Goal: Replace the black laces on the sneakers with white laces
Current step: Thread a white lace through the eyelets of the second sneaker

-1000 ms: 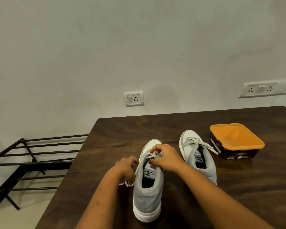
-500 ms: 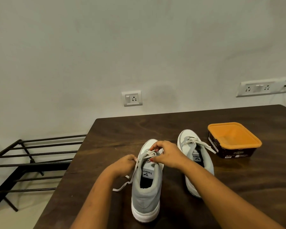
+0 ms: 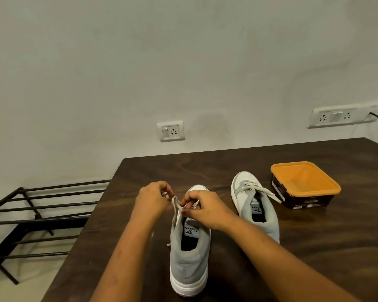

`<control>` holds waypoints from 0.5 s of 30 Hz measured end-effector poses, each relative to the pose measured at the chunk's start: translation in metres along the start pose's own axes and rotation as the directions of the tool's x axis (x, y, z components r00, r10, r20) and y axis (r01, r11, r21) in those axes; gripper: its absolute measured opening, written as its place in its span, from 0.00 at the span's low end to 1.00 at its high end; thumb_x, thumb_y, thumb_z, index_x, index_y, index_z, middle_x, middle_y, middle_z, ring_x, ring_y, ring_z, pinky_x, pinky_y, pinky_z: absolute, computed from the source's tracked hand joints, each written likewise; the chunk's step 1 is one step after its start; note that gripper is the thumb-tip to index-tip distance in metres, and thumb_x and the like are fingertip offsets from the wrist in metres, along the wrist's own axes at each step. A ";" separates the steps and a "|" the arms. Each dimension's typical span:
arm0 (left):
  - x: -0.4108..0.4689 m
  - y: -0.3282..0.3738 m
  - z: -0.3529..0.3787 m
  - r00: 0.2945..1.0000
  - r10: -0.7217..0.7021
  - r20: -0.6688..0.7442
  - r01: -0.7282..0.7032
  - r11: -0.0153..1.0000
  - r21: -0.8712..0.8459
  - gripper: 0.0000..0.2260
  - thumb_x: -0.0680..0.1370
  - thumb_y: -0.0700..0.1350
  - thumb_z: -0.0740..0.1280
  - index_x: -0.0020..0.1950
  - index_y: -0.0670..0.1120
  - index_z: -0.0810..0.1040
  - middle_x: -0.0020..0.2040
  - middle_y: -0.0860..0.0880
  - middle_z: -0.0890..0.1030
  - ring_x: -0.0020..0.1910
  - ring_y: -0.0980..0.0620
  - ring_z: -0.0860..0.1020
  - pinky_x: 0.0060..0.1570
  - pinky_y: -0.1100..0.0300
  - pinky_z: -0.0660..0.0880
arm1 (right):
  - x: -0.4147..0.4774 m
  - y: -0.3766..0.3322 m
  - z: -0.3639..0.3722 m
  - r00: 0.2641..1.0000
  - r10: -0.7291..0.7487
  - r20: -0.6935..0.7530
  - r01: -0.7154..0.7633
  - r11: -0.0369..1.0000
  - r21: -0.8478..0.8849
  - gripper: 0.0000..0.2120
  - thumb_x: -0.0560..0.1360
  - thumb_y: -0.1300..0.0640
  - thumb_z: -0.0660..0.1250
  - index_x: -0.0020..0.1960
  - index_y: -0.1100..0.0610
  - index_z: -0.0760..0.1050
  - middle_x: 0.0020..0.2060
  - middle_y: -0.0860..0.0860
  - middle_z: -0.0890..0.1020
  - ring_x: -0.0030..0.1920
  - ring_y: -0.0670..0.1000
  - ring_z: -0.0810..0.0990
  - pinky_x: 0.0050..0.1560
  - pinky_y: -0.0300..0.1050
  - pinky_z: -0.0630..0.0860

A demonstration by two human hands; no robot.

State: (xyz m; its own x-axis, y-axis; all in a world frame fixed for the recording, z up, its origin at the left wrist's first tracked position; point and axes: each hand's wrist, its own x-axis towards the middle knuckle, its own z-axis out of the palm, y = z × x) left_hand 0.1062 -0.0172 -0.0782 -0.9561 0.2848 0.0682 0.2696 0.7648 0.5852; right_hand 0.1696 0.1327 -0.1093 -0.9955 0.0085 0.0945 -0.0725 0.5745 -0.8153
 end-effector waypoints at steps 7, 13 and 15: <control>-0.002 -0.012 -0.016 0.971 -0.166 0.172 0.098 0.933 0.346 0.16 0.78 0.37 0.60 0.36 0.54 0.77 0.51 0.49 0.79 0.50 0.49 0.78 0.56 0.51 0.76 | -0.001 -0.003 -0.003 1.000 0.012 0.008 -0.012 1.000 0.008 0.07 0.75 0.63 0.68 0.52 0.56 0.80 0.39 0.46 0.79 0.30 0.33 0.74 0.35 0.28 0.72; -0.009 -0.001 -0.026 0.992 -0.127 0.013 0.127 0.989 -0.072 0.15 0.79 0.36 0.58 0.39 0.51 0.78 0.44 0.48 0.80 0.40 0.50 0.77 0.39 0.58 0.75 | -0.002 -0.004 -0.005 1.000 0.014 -0.005 -0.014 1.000 0.024 0.07 0.76 0.63 0.67 0.53 0.57 0.80 0.38 0.45 0.78 0.30 0.34 0.74 0.35 0.27 0.70; -0.016 0.015 -0.028 0.988 -0.143 0.062 0.152 0.797 -0.584 0.15 0.80 0.34 0.55 0.44 0.45 0.79 0.44 0.45 0.80 0.34 0.51 0.76 0.31 0.61 0.71 | -0.001 -0.006 -0.006 1.000 0.001 0.001 -0.001 0.997 0.083 0.08 0.74 0.62 0.69 0.53 0.58 0.80 0.36 0.44 0.78 0.30 0.33 0.75 0.35 0.26 0.70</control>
State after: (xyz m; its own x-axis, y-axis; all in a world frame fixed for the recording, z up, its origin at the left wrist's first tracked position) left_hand 0.1228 -0.0263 -0.0476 -0.9759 0.2078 -0.0667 0.0023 0.3155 0.9489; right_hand 0.1712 0.1339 -0.1009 -0.9956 0.0083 0.0932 -0.0762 0.5049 -0.8598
